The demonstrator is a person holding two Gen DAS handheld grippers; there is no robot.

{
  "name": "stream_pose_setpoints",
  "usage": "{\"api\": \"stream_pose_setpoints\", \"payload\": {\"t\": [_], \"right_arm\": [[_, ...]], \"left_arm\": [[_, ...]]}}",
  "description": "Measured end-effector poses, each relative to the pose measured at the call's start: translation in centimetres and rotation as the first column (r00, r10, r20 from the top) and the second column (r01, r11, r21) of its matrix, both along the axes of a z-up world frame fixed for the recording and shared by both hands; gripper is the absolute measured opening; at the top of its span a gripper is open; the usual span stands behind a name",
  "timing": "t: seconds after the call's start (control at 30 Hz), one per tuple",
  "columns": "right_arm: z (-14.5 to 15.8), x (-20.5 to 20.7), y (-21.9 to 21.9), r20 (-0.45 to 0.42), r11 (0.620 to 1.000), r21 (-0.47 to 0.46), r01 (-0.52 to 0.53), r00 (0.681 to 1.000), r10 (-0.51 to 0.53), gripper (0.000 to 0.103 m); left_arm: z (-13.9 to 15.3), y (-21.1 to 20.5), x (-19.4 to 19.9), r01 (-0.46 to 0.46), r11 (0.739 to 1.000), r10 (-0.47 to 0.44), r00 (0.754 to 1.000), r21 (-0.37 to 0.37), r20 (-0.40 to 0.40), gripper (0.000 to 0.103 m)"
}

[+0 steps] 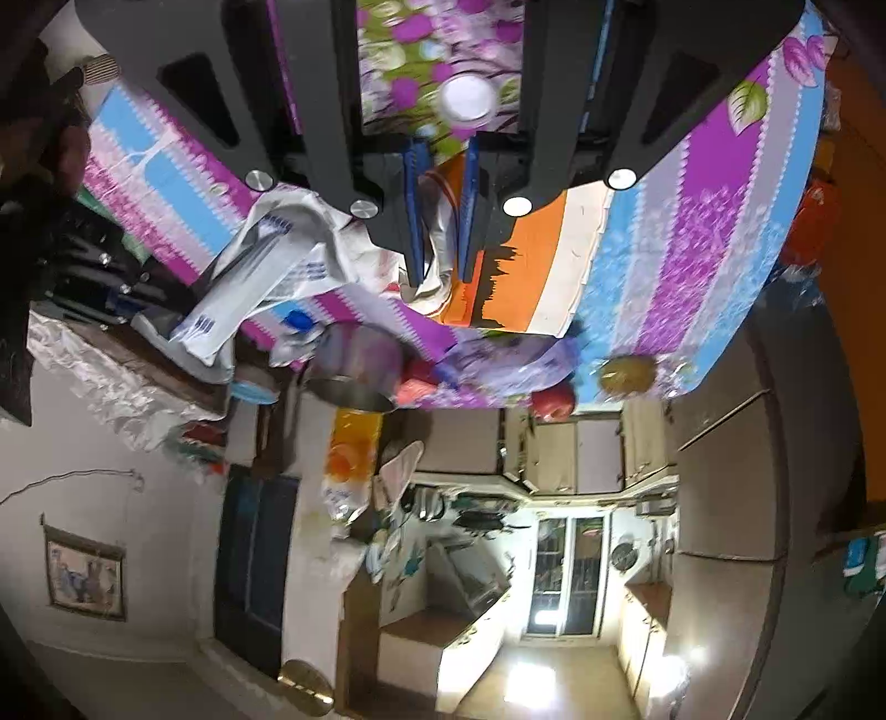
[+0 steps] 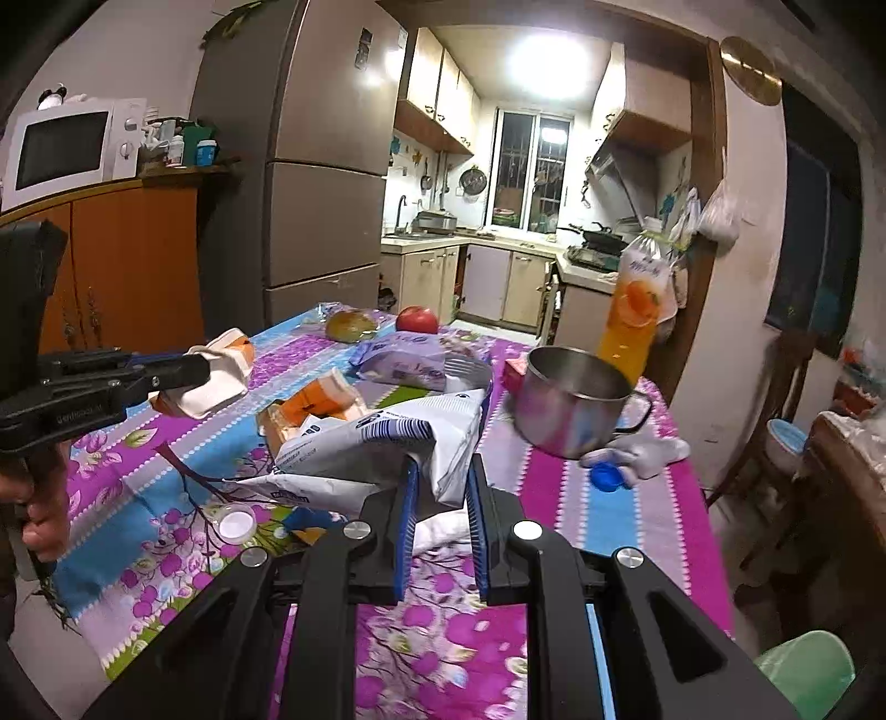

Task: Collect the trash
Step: 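Carry the packaging and plastic bag in both tools over the green trash bin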

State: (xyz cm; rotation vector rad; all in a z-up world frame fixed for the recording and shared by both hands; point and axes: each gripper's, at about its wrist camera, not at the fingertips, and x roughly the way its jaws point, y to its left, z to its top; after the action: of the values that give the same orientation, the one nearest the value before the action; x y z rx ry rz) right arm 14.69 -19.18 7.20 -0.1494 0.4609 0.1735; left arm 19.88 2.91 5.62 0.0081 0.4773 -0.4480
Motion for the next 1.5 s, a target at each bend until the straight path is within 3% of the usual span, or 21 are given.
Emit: {"api": "stream_pose_setpoints", "payload": {"t": [0.4,0.77,1.03,1.5], "right_arm": [[3.0,-4.1,-5.2,0.042,0.989,-0.090,0.115,0.993,-0.111,0.018],[5.0,-8.8,-13.0,0.063,0.952,-0.156,0.264,0.964,-0.257,0.018],[5.8,-13.3,-19.9,0.059,0.899,-0.202,0.387,0.922,-0.383,0.018],[4.8,-19.7,-31.0,-0.006,0.770,-0.313,0.555,0.810,-0.587,0.018]], "left_arm": [[2.1,-7.5,-1.3,0.142,0.989,-0.141,0.989,-0.031,0.037,0.011],[3.1,-15.5,-2.7,0.290,0.956,-0.287,0.956,-0.044,0.060,0.011],[3.2,-23.3,-4.2,0.428,0.903,-0.424,0.903,-0.049,0.068,0.011],[0.4,-37.8,-7.5,0.643,0.760,-0.645,0.764,-0.089,0.013,0.011]]}}
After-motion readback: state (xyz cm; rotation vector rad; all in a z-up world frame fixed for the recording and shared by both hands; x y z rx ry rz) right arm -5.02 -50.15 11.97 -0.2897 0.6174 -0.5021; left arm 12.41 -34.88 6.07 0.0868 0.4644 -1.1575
